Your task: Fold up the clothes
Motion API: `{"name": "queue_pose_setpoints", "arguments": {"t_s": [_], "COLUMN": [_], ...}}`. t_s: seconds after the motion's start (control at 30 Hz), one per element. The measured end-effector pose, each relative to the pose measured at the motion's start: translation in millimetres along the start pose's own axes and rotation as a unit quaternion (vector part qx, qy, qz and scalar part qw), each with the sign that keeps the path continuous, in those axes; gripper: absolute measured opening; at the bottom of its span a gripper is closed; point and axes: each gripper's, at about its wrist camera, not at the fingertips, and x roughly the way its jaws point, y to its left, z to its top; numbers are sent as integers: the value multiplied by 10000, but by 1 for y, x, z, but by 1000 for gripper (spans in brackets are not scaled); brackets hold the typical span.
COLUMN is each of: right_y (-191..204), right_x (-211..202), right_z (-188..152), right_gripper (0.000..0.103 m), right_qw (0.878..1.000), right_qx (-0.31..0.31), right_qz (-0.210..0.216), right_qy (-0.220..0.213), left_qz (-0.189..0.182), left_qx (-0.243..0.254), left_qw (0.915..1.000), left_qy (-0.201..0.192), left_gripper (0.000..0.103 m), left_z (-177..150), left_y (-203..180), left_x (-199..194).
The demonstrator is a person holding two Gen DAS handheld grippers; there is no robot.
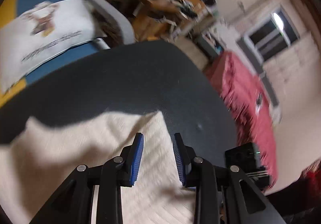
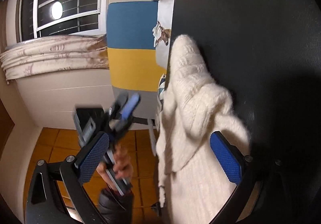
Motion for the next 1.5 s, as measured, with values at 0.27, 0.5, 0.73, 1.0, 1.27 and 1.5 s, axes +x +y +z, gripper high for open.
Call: {"name": "queue_pose_setpoints", "arguments": {"t_s": [0.27, 0.5, 0.73, 1.0, 1.27, 1.5], "right_y": [4, 3, 5, 5, 7, 15], "right_x": [5, 7, 6, 8, 3, 3], "right_z": [7, 9, 5, 0, 0, 4], "right_gripper": [103, 103, 103, 103, 103, 103], "right_qw": [9995, 9996, 9995, 9996, 9997, 9979], "right_qx": [-279, -274, -289, -251, -246, -416], "right_qz": [-75, -20, -68, -88, -46, -345], "right_qy": [101, 93, 78, 36, -83, -356], "left_qz": [-569, -880, -748, -602, -842, -753], "left_qx": [110, 226, 510, 291, 271, 803], "left_qw": [9962, 9911, 9884, 9926, 9878, 9920], "left_qy": [656, 971, 1215, 1009, 1282, 617], "left_gripper": [35, 35, 34, 35, 35, 7], "left_z": [26, 38, 34, 38, 35, 22], "left_y": [13, 13, 7, 26, 24, 5], "left_x": [43, 70, 82, 72, 99, 79]}}
